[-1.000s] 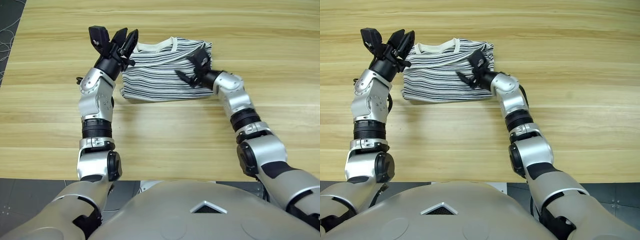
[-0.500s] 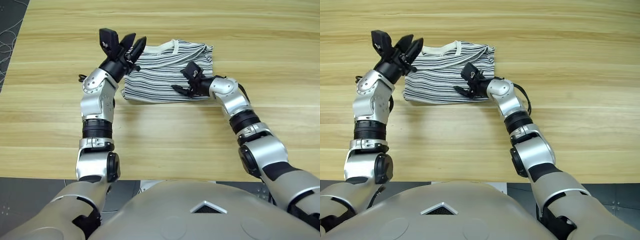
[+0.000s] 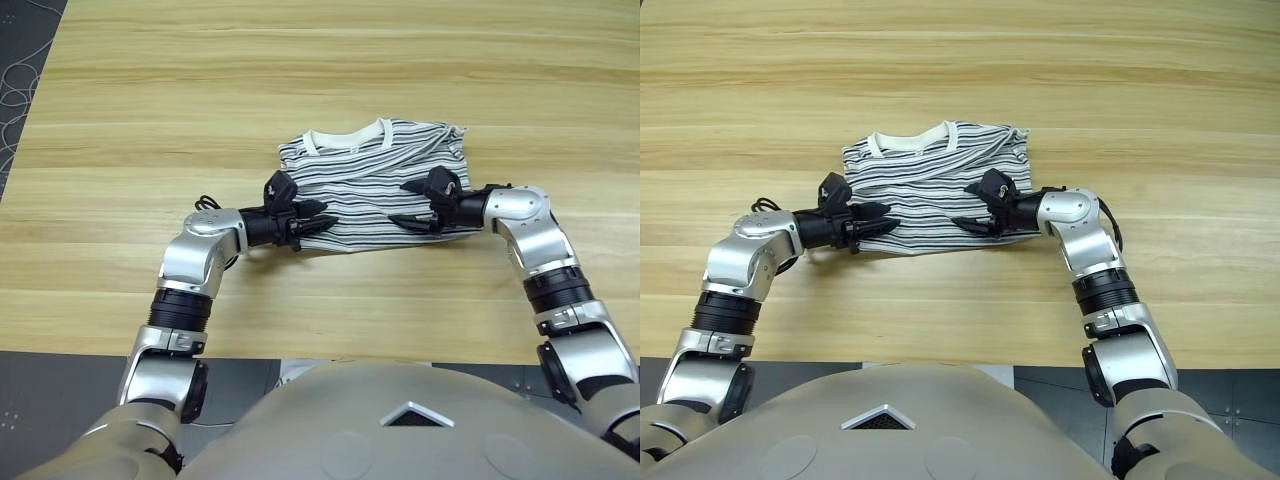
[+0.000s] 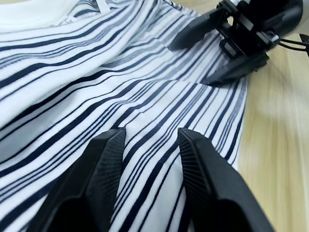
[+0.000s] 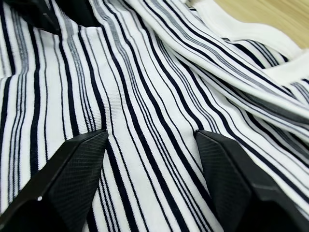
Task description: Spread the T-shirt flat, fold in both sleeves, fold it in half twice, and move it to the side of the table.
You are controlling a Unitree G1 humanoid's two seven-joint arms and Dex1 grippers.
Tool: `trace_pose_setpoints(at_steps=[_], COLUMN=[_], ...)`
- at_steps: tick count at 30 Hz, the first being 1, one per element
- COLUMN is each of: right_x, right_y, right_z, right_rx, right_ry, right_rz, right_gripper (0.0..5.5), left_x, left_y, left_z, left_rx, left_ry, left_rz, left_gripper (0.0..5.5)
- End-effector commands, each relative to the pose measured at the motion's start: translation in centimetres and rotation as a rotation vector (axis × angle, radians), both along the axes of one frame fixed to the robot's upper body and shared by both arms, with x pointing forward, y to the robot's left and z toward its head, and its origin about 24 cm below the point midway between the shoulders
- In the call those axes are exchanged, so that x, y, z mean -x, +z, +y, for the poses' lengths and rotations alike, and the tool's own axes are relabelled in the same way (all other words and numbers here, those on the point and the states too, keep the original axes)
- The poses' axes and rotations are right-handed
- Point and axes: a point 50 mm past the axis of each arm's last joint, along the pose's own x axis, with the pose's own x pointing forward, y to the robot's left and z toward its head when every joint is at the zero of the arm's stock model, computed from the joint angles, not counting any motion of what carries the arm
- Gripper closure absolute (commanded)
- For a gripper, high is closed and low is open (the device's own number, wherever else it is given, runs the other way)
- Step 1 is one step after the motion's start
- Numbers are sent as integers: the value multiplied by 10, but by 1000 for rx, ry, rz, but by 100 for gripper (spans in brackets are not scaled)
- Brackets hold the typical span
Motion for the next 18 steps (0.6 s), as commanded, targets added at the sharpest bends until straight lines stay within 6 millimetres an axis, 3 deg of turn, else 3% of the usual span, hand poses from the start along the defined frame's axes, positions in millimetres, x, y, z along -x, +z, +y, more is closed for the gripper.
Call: trace_pose_setpoints(at_steps=[1,6,11,18], right_x=[53,55,53,53], right_y=[-58,-62,-63,-63], right_z=[-22,-25,-30,-29], right_rx=[204,239,267,262], right_ry=[7,13,-4,5], right_rz=[301,299,287,281], right_gripper=[215,215,215,215], left_x=[-12,-18,-11,-28], left_y=[3,11,25,15], left_z=[1,7,12,15], left_rx=[-7,18,8,-34], left_ry=[64,97,-10,99], left_rz=[-25,-51,-78,-106], left_gripper=[349,349,349,349])
